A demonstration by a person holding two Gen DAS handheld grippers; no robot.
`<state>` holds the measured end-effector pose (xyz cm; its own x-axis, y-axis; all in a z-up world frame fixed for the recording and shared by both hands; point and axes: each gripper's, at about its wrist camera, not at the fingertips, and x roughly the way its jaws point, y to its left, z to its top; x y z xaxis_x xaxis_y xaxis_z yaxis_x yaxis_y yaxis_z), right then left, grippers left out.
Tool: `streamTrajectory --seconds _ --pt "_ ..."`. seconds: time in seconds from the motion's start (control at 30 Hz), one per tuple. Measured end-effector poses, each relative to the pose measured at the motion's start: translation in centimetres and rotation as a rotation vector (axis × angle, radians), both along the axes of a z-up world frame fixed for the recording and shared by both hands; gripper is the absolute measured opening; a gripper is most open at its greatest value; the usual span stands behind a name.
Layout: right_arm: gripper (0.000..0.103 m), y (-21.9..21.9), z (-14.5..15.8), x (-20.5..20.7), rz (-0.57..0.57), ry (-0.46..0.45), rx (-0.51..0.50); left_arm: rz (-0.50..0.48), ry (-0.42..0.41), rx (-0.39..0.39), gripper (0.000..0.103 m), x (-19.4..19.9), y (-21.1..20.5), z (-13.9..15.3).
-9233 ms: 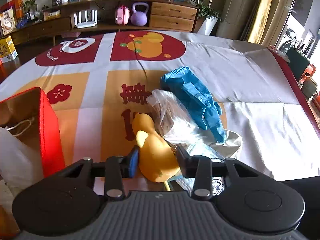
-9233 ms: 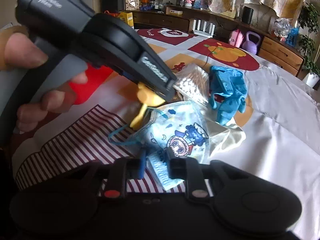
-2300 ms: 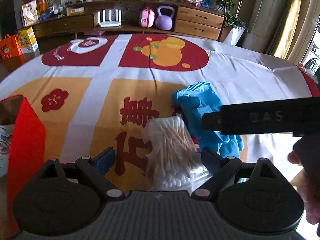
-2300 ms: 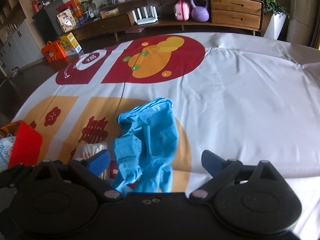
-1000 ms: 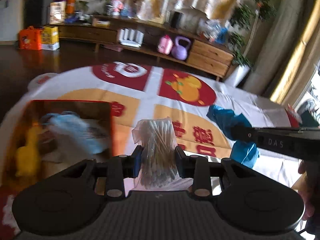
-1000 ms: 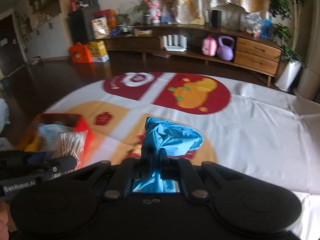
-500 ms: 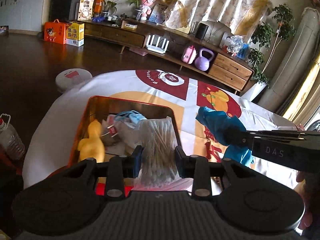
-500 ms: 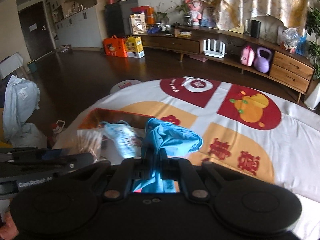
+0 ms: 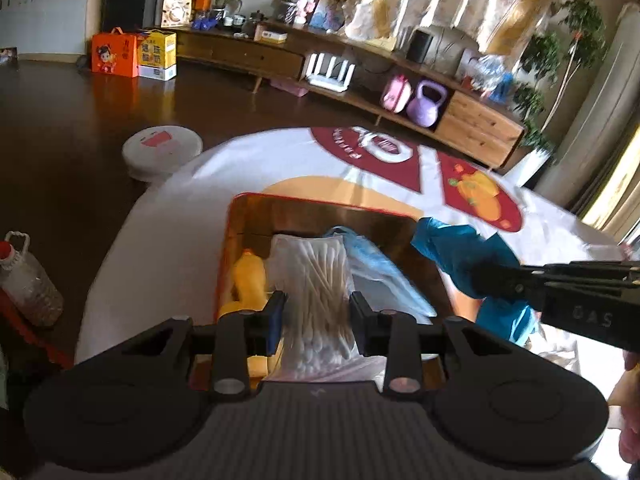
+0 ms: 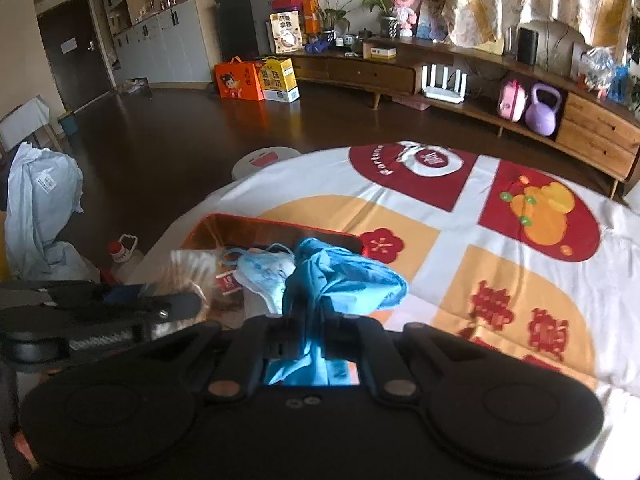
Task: Organize soft objects
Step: 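Carry the gloves and swab bag into the red box and open both tools, then withdraw both tools toward the white cloth and brown fuzzy item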
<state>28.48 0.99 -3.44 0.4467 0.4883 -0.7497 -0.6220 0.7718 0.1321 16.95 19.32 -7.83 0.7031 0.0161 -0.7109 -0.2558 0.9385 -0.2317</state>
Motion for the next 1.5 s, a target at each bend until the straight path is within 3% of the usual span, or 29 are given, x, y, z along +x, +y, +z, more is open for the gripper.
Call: streamTrajectory --seconds 0.23,0.53,0.9,1.1,1.3,1.43,1.5 --pt "0.006 2.9 -2.1 -0.3 0.061 0.018 -0.032 -0.038 0.056 0.019 0.034 1.0 0.5 -1.8" --pt "0.009 3.2 -4.6 -0.1 0.076 0.062 -0.079 -0.065 0.087 0.023 0.034 1.8 0.4 -3.2" --pt "0.029 1.9 -3.4 -0.6 0.074 0.069 -0.058 -0.053 0.090 0.055 0.036 1.6 -0.2 -2.5" --pt "0.043 0.4 -1.8 -1.8 0.069 0.055 -0.021 -0.051 0.050 0.060 0.057 0.2 -1.2 -1.1" --pt "0.053 -1.6 -0.4 -3.4 0.065 0.042 0.005 -0.054 0.027 0.060 0.059 -0.9 -2.4 0.5" --pt "0.064 -3.3 0.4 -4.4 0.056 0.034 0.028 -0.054 0.008 0.063 0.071 -1.8 -3.3 1.5" --pt "0.065 -4.3 0.8 -4.8 0.049 0.031 0.036 -0.054 -0.001 0.061 0.072 -2.2 -3.8 1.8"
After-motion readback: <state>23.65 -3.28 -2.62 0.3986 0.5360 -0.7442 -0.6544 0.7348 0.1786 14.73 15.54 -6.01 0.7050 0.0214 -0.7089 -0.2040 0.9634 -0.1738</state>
